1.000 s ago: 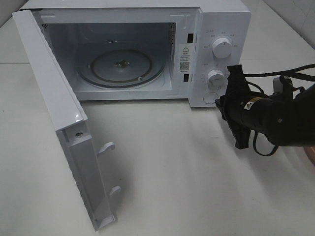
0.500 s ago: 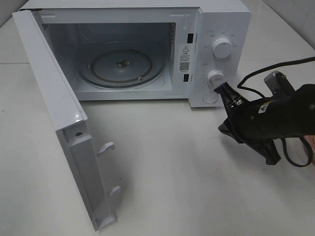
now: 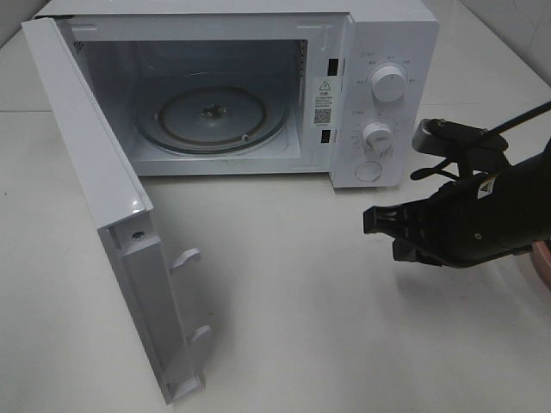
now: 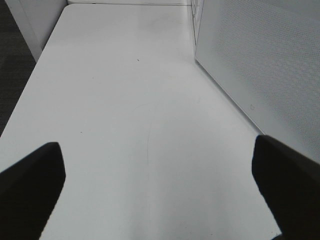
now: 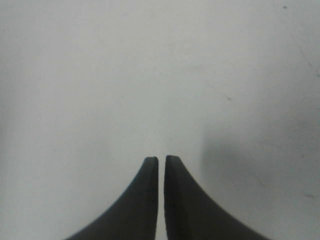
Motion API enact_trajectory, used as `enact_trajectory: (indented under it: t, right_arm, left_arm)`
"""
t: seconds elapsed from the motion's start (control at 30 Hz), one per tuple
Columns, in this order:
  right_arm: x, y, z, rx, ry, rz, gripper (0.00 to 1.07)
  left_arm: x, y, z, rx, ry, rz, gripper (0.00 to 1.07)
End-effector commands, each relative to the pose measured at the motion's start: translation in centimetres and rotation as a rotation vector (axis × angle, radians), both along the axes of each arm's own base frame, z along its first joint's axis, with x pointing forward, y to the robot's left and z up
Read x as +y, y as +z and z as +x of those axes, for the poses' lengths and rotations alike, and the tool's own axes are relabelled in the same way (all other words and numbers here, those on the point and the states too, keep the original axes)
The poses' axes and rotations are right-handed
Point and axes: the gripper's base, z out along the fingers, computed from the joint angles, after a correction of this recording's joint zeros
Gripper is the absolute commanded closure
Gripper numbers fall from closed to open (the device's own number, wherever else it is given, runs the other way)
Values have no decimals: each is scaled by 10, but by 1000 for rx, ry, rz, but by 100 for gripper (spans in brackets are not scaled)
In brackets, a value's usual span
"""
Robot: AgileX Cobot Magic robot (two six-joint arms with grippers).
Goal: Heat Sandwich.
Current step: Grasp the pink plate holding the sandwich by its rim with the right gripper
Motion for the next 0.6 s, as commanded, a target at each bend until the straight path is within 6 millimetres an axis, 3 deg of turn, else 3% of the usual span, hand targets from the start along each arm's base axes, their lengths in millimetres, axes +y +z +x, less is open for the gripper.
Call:
enact_trajectory:
  t: [0.03, 0.27, 0.43, 0.6]
  right_arm:
    - [-4, 8, -8, 9, 154, -83, 98]
    - [-16, 25, -27, 49, 288, -208, 95]
    - [-20, 34, -31, 61, 318, -250, 94]
    - [-25, 56, -33, 86, 349, -313, 90]
  left_arm:
    - [0, 0, -3, -36, 2, 0, 10]
    - [0, 0, -3, -36, 2, 0, 10]
    - [0, 0, -3, -36, 2, 0, 10]
    - [0, 0, -3, -36, 2, 0, 10]
